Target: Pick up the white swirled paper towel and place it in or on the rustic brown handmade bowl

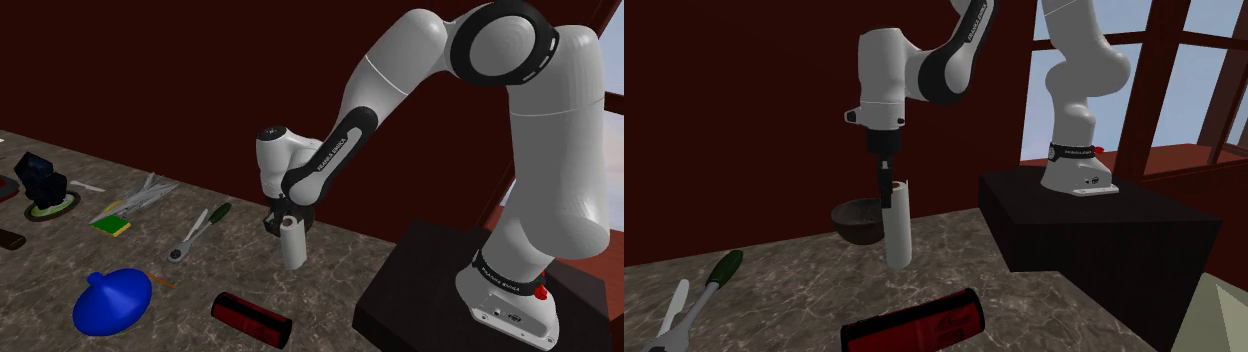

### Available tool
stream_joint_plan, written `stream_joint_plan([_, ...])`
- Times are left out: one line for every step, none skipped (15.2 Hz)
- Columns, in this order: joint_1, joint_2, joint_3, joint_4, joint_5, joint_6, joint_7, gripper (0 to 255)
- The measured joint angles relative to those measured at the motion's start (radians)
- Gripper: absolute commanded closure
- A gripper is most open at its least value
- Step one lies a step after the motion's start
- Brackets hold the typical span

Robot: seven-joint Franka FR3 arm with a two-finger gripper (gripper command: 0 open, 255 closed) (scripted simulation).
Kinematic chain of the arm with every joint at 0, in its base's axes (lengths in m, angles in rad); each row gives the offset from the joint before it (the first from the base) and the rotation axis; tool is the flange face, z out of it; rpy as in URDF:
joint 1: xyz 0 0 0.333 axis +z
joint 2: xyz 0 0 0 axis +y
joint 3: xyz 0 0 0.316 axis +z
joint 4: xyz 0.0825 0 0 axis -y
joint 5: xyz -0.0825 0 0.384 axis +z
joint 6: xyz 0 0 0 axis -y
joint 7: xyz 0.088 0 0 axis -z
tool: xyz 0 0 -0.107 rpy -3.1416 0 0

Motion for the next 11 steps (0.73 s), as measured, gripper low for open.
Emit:
stream_joint_plan([0.000,0.000,0.000,0.000,0.000,0.000,0.000,255])
stream_joint_plan([0.000,0.000,0.000,0.000,0.000,0.000,0.000,255])
stream_joint_plan([0.000,-0.001,0.000,-0.001,0.000,0.001,0.000,255])
stream_joint_plan([0.000,0.000,0.000,-0.001,0.000,0.001,0.000,255])
stream_joint_plan([0.000,0.000,0.000,0.000,0.000,0.001,0.000,255])
stream_joint_plan([0.000,0.000,0.000,0.000,0.000,0.000,0.000,255])
stream_joint_plan([-0.002,-0.005,0.001,-0.001,0.002,-0.005,-0.003,255])
stream_joint_plan([-0.004,-0.015,0.004,-0.004,0.006,-0.011,-0.005,255])
stream_joint_plan([-0.007,-0.025,0.007,-0.006,0.011,-0.020,-0.009,255])
stream_joint_plan([-0.009,-0.038,0.011,-0.008,0.017,-0.031,-0.013,255])
stream_joint_plan([-0.010,-0.046,0.014,-0.006,0.022,-0.041,-0.016,255])
